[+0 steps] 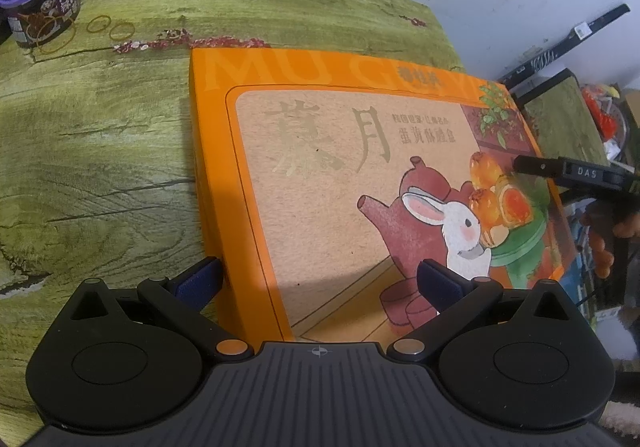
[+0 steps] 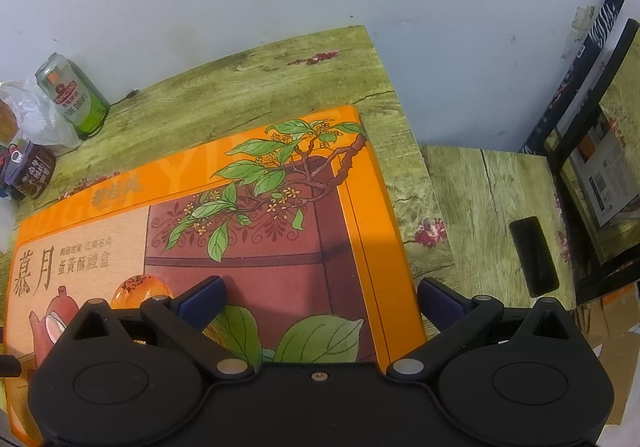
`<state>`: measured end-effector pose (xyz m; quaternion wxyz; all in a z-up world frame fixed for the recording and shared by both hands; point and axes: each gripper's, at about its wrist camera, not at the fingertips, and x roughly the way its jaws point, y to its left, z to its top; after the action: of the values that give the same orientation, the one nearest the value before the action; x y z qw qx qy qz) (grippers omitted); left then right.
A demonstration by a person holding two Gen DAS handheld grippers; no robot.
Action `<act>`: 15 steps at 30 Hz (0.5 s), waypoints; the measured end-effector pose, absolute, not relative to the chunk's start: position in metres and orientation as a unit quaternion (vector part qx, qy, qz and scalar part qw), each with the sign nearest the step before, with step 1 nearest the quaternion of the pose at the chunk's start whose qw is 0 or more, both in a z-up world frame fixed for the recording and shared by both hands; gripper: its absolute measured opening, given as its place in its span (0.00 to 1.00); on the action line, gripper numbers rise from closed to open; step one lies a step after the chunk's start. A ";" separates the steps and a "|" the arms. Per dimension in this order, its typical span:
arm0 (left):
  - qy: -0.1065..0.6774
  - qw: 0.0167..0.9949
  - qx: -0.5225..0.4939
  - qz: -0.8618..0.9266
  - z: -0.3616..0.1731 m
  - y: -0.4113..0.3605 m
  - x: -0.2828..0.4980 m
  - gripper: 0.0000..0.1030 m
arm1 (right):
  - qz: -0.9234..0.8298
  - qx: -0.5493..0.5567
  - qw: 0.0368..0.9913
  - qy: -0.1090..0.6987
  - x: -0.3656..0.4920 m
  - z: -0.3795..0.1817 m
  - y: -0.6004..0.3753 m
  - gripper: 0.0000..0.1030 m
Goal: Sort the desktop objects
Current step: 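Press the lid down onto the tray rim with both grippers, then release the lid and lift both grippers away from the closed box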
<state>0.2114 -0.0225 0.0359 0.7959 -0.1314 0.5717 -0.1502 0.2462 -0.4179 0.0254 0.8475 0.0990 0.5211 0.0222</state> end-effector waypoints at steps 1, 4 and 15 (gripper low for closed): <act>0.572 0.795 -0.135 -0.150 0.036 -0.021 0.212 1.00 | 0.021 0.099 0.847 0.521 0.246 0.025 -0.418 1.00; 0.572 0.793 -0.148 -0.150 0.036 -0.018 0.213 1.00 | 0.019 0.101 0.847 0.521 0.246 0.023 -0.419 1.00; 0.568 0.791 -0.162 -0.162 0.046 -0.012 0.213 1.00 | 0.007 0.131 0.857 0.499 0.236 0.026 -0.426 1.00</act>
<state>0.2126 -0.0123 0.0461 0.7905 -0.1623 0.5680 -0.1616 0.2359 -0.4258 0.0256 0.8565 0.1313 0.4991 0.0066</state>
